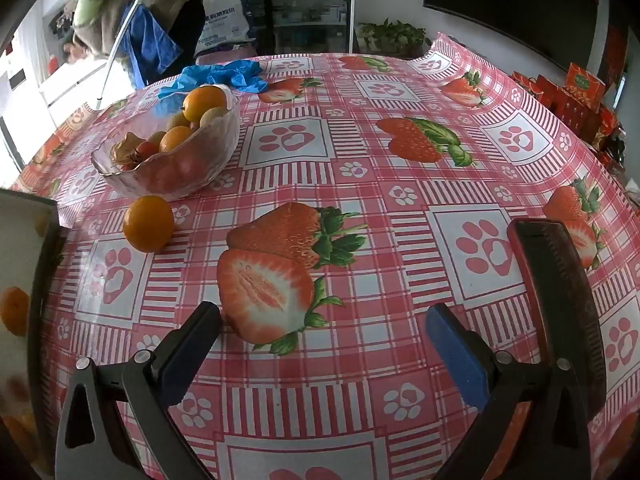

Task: Organize fruits

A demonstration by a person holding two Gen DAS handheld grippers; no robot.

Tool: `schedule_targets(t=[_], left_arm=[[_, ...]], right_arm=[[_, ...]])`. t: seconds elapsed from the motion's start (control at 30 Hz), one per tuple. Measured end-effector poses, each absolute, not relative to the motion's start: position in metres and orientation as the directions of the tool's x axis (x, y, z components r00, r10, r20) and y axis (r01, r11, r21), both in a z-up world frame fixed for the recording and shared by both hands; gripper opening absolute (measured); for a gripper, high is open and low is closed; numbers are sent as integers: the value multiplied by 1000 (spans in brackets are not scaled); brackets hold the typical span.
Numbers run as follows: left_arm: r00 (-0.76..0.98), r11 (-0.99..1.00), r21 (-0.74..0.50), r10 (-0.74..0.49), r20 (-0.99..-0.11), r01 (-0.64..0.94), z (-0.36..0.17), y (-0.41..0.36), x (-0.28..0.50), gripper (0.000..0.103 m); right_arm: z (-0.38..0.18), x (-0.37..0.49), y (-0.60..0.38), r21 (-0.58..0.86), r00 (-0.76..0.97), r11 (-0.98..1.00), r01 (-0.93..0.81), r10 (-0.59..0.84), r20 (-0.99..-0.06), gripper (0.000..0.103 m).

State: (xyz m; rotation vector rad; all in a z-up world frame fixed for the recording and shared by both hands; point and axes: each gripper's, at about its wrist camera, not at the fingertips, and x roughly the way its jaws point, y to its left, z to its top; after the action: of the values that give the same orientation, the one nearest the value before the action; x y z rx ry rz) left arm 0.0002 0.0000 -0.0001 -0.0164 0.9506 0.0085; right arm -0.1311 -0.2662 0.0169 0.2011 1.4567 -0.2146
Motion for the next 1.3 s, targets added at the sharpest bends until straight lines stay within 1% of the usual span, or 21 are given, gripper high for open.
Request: schedule_targets(t=[0.37,1.17,1.3], left_arm=[[581,1000,-10,0,-814,-15,0,0,0,103],[582,1000,-10,0,-814,-15,-2,4,-6,103],[581,1000,-10,0,-814,-14,-4,-4,3,103]], right_arm=[[20,-118,-273,10,101,965,261,-17,-995,103],[25,-119,-267,9,126,962,275,-27,-992,103],[25,-119,-266,9,131,961,275,-29,-991,103]])
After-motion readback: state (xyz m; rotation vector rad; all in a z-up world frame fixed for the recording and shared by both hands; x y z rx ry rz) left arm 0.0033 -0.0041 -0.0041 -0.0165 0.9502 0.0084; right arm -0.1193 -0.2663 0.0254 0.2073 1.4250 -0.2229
